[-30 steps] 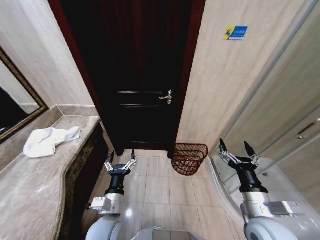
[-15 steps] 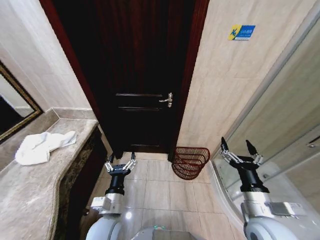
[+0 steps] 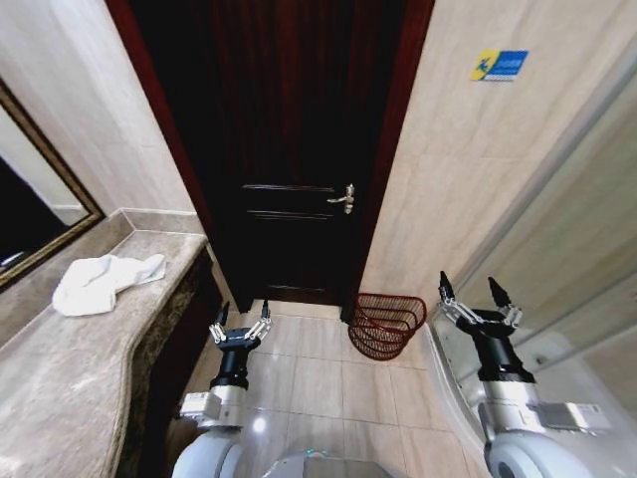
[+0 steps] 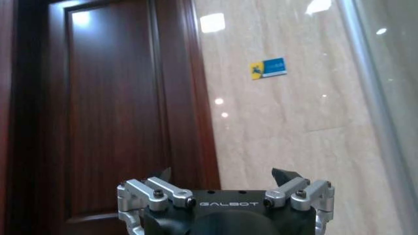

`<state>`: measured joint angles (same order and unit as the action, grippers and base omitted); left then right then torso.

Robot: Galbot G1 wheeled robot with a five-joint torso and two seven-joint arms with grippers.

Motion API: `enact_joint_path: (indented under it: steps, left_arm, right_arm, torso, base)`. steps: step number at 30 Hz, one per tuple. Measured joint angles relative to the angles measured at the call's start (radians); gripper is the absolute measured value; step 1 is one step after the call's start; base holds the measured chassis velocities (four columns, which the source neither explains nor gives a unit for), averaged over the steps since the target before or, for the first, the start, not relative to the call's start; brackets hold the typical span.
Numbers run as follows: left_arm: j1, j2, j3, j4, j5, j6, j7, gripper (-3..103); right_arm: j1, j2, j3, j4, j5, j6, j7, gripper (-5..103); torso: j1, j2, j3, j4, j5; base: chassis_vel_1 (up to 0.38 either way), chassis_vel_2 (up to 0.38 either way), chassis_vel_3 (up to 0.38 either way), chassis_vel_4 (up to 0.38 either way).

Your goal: Discard the used towel into the hamper.

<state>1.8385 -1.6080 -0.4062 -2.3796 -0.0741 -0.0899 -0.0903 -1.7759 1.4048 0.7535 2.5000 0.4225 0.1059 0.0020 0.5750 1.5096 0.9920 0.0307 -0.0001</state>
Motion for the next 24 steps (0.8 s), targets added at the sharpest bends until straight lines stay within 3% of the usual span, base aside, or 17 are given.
enact_joint_path:
  steps: [5,10,14,24]
  left_arm:
    - [0.002,0.0,0.003,0.0,0.0,0.0,-0.001,93]
    - [0.002,0.0,-0.004,0.0,-0.002,-0.001,-0.001,99]
    - [0.0,0.0,-0.007,0.0,-0.005,-0.001,-0.001,94]
    - [-0.006,0.0,-0.006,0.01,-0.006,-0.002,0.0,98]
  right_arm:
    - [0.009,0.0,0.008,0.0,0.008,0.013,0.0,100]
    - [0.011,0.001,0.007,0.0,0.009,0.014,0.0,100]
    - [0.015,0.005,0.002,0.0,0.006,0.014,0.001,100]
    - [0.026,0.003,-0.003,-0.006,0.012,0.025,0.008,100]
  torso:
    - [0.0,0.0,0.0,0.0001,0.0001]
    - [0.0,0.0,0.0,0.0,0.0002]
    - [0.0,0.0,0.0,0.0,0.0002]
    - [0.0,0.0,0.0,0.0,-0.0001]
  base:
    - [0.096,0.081,0.087,0.079]
    - [0.111,0.09,0.111,0.108]
    - [0.124,0.124,0.113,0.121]
    - [0.119,0.124,0.124,0.132]
